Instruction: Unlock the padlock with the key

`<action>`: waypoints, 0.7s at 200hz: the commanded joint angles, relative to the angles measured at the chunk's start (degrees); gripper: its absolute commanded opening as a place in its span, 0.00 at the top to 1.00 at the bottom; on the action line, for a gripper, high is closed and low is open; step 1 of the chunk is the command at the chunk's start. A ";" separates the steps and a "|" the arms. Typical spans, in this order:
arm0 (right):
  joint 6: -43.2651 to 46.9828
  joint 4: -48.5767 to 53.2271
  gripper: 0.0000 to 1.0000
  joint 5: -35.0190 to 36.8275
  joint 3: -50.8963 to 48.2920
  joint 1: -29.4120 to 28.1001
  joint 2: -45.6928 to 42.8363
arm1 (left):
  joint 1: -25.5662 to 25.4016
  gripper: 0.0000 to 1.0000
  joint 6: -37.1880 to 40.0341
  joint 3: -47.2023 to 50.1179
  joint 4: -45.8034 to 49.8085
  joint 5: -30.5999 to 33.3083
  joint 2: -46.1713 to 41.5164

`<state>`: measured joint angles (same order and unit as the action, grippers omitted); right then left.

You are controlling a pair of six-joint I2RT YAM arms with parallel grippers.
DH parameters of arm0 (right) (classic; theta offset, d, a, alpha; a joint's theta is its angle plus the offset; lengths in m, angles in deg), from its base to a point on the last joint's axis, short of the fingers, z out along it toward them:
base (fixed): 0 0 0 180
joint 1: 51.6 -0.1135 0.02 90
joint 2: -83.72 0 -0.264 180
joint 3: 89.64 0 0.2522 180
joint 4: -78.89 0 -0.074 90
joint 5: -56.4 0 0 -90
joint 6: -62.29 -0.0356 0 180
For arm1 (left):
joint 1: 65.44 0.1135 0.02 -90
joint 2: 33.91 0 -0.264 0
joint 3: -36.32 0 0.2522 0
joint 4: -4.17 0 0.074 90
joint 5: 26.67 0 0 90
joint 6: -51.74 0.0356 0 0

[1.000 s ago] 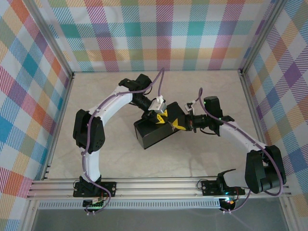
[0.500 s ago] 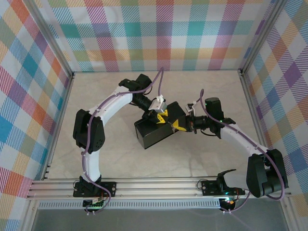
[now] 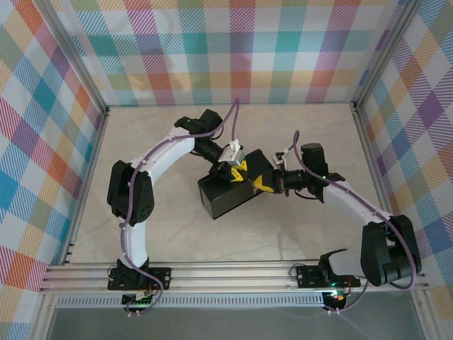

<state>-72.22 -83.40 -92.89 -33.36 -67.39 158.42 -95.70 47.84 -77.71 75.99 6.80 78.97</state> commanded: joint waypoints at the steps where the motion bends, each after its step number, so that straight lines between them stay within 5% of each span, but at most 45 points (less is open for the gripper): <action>1: 1.78 0.61 1.00 -1.82 0.79 1.48 -0.22 | 0.20 0.70 -0.09 1.91 0.52 1.94 1.18; 140: -0.21 -3.76 1.00 -3.91 0.50 0.82 1.15 | 0.20 0.71 -0.22 0.87 1.30 0.84 1.46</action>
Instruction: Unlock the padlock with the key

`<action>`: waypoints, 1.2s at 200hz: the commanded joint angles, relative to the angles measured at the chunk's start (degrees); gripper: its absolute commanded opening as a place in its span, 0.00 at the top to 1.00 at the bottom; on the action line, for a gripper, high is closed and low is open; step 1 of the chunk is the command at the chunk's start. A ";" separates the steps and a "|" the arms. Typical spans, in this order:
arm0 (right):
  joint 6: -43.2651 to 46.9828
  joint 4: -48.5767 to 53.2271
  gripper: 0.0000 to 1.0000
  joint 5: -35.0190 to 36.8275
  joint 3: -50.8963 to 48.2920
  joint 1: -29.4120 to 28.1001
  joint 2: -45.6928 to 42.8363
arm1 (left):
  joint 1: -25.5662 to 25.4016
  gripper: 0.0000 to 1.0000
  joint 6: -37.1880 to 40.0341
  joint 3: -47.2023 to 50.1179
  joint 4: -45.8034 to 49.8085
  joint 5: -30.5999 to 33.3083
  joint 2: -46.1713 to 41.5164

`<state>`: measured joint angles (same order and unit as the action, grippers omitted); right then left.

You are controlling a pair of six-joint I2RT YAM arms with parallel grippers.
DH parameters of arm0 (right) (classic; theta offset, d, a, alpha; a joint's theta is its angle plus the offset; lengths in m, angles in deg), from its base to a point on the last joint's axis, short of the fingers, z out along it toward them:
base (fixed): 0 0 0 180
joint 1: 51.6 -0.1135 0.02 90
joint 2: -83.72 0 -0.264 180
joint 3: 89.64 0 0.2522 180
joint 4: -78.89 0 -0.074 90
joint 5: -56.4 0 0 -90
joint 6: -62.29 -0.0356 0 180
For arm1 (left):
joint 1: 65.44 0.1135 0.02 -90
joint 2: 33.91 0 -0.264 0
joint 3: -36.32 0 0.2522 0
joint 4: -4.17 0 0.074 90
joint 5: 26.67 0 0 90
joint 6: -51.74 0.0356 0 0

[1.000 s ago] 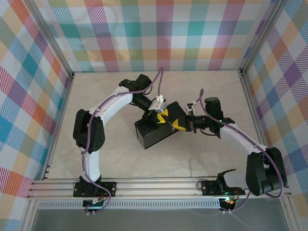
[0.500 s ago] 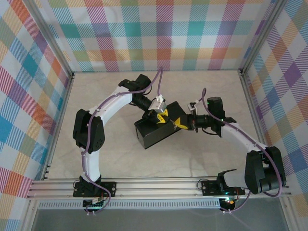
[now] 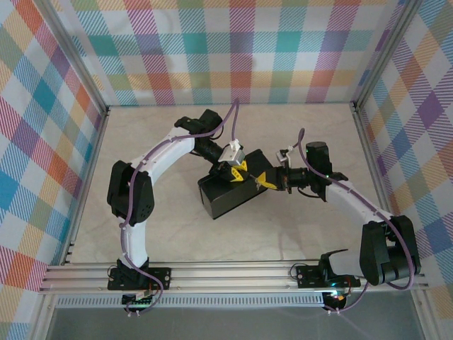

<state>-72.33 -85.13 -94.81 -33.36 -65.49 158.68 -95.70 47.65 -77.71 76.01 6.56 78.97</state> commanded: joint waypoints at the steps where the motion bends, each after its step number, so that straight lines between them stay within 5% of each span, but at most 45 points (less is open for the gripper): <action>1: -0.11 -2.08 1.00 -1.98 0.52 -1.11 0.93 | 0.20 0.71 -0.03 0.87 1.30 1.06 1.46; 240: 2.23 -2.12 1.00 -3.68 0.83 -1.22 1.23 | 0.21 0.71 0.15 0.79 2.01 1.79 1.44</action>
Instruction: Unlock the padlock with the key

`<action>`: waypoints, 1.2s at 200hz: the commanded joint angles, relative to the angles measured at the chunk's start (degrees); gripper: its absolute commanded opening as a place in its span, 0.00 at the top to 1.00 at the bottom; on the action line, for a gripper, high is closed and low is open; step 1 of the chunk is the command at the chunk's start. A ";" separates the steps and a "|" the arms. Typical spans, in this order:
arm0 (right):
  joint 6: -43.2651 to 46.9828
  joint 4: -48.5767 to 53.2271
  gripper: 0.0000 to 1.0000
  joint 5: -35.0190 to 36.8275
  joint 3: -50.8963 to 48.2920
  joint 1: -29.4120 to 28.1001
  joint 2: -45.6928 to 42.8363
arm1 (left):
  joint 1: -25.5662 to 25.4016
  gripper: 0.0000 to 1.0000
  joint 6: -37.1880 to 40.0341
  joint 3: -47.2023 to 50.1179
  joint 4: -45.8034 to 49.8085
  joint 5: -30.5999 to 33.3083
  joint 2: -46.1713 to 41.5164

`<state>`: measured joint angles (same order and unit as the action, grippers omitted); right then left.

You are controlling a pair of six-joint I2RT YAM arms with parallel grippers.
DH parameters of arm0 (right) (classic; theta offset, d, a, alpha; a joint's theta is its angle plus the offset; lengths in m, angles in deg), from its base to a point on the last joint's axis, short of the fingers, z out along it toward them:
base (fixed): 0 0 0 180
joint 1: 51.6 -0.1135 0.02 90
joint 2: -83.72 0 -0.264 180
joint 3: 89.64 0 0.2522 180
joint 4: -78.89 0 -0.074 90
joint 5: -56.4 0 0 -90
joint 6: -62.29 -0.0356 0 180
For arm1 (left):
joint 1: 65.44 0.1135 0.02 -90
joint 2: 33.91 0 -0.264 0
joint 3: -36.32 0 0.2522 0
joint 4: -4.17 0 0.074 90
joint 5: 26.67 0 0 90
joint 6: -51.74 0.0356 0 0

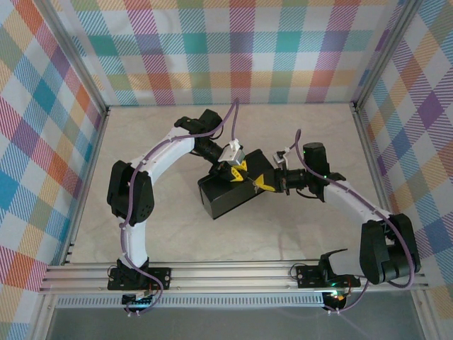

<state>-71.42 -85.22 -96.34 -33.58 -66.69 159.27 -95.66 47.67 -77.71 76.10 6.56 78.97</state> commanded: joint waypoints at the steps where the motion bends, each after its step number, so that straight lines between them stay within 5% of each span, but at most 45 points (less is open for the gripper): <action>1: 1.32 -2.08 1.00 -2.13 1.13 -0.02 0.65 | 0.16 0.71 0.12 0.78 1.94 1.81 1.41; 240: -5.46 -10.63 1.00 -1.98 2.58 -0.91 4.02 | -1.02 0.71 1.72 0.93 2.57 -0.11 0.68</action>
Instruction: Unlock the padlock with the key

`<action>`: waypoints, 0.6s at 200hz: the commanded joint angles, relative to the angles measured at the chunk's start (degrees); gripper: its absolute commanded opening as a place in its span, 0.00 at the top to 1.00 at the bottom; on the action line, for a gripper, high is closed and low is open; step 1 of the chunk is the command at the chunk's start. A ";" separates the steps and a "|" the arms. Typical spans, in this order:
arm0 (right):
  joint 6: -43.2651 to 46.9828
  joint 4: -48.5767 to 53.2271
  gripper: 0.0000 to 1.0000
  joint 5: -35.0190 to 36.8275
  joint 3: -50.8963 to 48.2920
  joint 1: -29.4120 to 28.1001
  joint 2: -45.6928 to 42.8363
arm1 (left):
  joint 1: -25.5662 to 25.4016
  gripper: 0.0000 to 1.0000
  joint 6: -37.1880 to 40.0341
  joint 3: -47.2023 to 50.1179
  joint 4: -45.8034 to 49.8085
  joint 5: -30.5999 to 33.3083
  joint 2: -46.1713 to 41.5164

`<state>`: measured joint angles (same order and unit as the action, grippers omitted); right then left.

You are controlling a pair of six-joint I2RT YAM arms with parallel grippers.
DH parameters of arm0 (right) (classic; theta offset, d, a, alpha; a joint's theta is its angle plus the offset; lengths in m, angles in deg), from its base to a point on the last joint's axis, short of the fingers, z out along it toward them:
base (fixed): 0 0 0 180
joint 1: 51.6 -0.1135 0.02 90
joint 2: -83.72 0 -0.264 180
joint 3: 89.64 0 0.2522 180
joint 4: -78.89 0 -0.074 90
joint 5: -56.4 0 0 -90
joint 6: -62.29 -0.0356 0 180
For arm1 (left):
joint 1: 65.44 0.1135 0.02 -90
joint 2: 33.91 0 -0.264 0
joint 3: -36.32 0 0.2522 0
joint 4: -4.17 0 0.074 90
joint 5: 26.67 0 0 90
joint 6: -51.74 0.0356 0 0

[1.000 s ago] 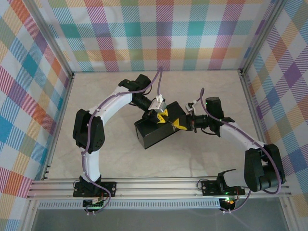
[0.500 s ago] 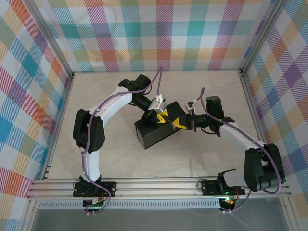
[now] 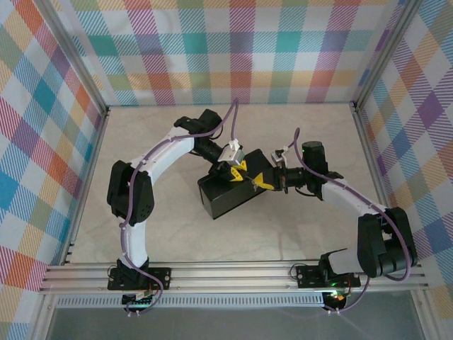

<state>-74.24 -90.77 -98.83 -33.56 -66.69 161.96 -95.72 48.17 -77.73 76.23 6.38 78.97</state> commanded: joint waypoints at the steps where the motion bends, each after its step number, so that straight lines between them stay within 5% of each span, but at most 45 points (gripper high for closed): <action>1: -2.71 -5.18 1.00 0.57 2.57 -0.95 1.36 | -0.98 0.71 1.21 0.96 2.39 0.03 0.59; 120: -10.85 -6.40 0.99 7.02 8.40 -5.21 3.74 | -2.15 0.71 -0.42 1.37 1.02 -0.25 0.19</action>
<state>-83.87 -92.12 -97.45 -30.59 -68.84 164.36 -95.11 48.08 -77.73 75.75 7.04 78.51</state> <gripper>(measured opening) 0.042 0.286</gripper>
